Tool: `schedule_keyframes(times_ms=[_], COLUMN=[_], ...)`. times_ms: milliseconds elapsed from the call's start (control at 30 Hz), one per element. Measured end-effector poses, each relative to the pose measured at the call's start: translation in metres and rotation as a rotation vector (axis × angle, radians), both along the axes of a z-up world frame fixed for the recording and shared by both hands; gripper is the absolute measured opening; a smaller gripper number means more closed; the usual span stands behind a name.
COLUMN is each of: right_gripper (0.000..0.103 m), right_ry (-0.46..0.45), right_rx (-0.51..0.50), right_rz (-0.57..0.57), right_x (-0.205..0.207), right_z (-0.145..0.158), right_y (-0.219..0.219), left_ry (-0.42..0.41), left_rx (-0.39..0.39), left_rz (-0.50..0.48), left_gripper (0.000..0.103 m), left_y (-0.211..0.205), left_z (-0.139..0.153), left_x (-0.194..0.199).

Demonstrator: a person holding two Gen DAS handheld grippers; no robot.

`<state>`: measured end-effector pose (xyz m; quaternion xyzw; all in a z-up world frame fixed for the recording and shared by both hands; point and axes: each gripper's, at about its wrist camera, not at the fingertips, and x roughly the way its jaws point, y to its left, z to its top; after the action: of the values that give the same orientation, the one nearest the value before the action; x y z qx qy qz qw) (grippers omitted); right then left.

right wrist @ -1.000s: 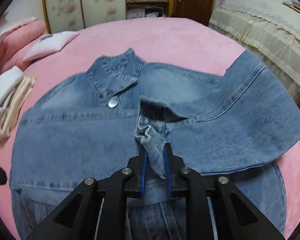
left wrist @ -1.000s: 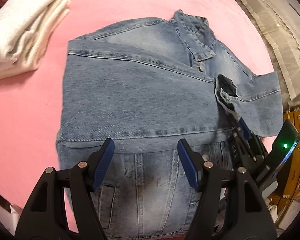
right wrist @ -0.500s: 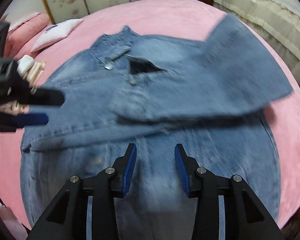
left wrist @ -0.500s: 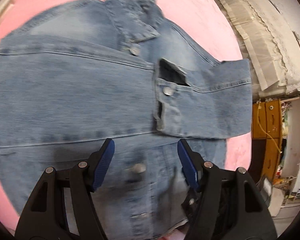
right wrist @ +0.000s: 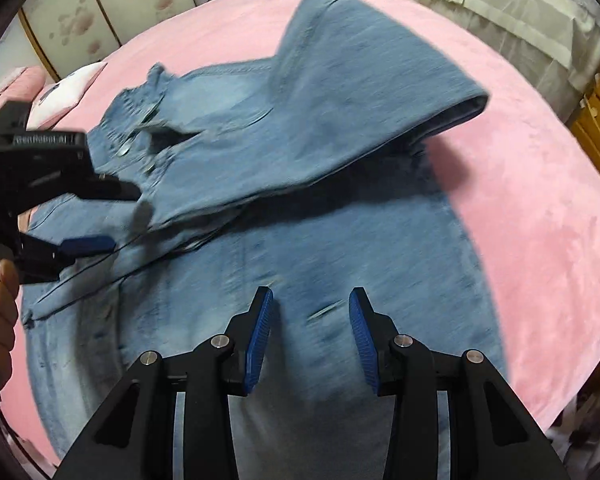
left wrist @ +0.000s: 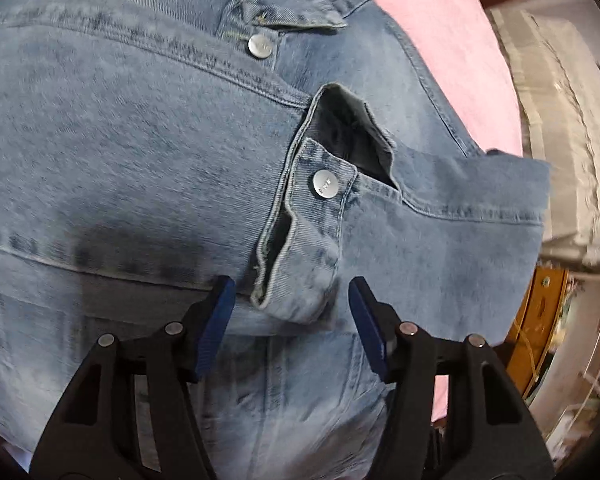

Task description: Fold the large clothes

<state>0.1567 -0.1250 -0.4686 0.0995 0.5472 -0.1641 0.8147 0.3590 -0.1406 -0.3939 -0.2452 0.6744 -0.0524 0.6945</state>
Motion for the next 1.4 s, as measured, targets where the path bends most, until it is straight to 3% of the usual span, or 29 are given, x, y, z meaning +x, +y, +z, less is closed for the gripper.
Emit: schedule_keyframes(times_ms=[167, 267, 300, 333, 400, 567, 700, 900, 1067, 1333, 1400], right_gripper=[0.040, 0.046, 0.051, 0.053, 0.054, 0.054, 0.054, 0.054, 0.054, 0.054, 0.045], right_ry=[0.022, 0.032, 0.031, 0.028, 0.029, 0.024, 0.033, -0.027, -0.042, -0.068, -0.086], right_rx=[-0.056, -0.060, -0.064, -0.072, -0.094, -0.081, -0.109, -0.116, -0.120, -0.198, -0.194], right_rz=[0.008, 0.008, 0.013, 0.027, 0.052, 0.113, 0.162, 0.181, 0.261, 0.349, 0.365], right_x=[0.009, 0.016, 0.018, 0.028, 0.034, 0.057, 0.067, 0.069, 0.086, 0.099, 0.097], right_z=[-0.003, -0.008, -0.010, -0.013, -0.017, -0.026, -0.033, -0.027, -0.028, -0.025, -0.025], right_y=[-0.060, -0.097, -0.107, -0.117, -0.136, -0.171, -0.183, -0.209, -0.222, -0.244, -0.243], left_ry=[-0.022, -0.052, -0.056, -0.061, -0.087, -0.358, -0.531, -0.677, -0.634, -0.441, -0.389], left_rx=[0.111, 0.146, 0.132, 0.118, 0.123, 0.167, 0.157, 0.207, 0.283, 0.398, 0.414], left_rz=[0.056, 0.059, 0.064, 0.083, 0.117, 0.081, 0.119, 0.203, 0.258, 0.349, 0.372], left_gripper=[0.047, 0.028, 0.015, 0.010, 0.009, 0.007, 0.005, 0.005, 0.003, 0.003, 0.003], left_y=[-0.024, -0.042, -0.046, -0.050, -0.059, -0.089, -0.082, -0.040, 0.013, 0.069, 0.080], left_z=[-0.004, -0.002, -0.001, 0.000, 0.010, 0.074, 0.133, 0.193, 0.190, 0.114, 0.090], left_x=[0.003, 0.007, 0.010, 0.011, 0.014, 0.031, 0.053, 0.068, 0.068, 0.030, 0.016])
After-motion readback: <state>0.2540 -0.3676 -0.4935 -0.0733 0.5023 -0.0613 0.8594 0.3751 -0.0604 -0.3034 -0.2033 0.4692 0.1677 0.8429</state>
